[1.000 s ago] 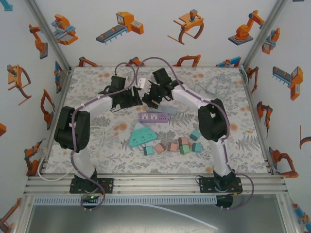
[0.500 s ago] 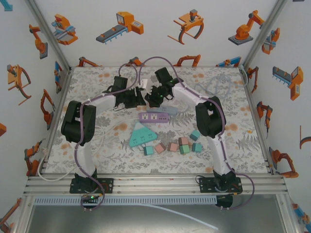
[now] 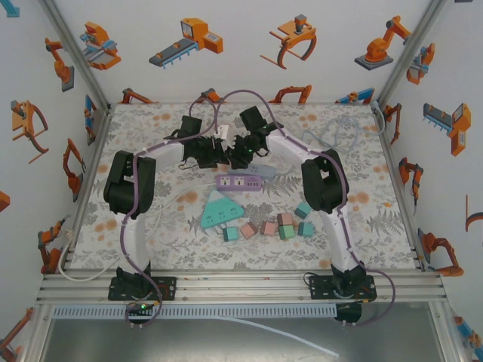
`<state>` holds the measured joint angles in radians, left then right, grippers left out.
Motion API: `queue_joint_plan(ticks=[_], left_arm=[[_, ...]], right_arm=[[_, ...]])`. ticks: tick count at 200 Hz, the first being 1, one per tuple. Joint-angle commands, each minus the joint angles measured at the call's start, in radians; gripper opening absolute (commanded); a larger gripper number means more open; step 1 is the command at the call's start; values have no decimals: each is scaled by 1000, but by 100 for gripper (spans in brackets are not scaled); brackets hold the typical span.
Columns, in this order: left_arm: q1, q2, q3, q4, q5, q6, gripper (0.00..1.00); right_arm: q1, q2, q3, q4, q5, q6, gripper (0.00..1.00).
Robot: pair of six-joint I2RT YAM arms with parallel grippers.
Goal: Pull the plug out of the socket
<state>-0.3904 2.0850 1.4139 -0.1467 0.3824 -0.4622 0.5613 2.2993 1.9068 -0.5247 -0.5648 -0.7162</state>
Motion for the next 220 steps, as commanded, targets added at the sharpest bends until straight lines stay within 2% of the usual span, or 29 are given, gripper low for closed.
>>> queue_joint_plan(ticks=[1, 19, 31, 74, 97, 174, 220], left_arm=[[2, 17, 4, -94, -8, 13, 52], [2, 26, 6, -117, 14, 33, 44], [0, 36, 10, -135, 30, 43, 42], [-3, 67, -4, -151, 41, 42, 42], [-4, 87, -5, -166, 43, 45, 42], [1, 104, -42, -203, -74, -13, 40], [4, 124, -37, -211, -83, -29, 40]], right_arm=[[-6, 27, 35, -17, -10, -17, 46], [-6, 36, 37, -17, 0, -19, 46], [-6, 46, 43, -17, 8, -19, 46], [-6, 65, 63, -17, -5, -19, 41], [-6, 59, 63, -17, -29, -19, 35], [-6, 22, 96, 3, -119, 7, 21], [-10, -18, 88, 12, -160, 21, 15]])
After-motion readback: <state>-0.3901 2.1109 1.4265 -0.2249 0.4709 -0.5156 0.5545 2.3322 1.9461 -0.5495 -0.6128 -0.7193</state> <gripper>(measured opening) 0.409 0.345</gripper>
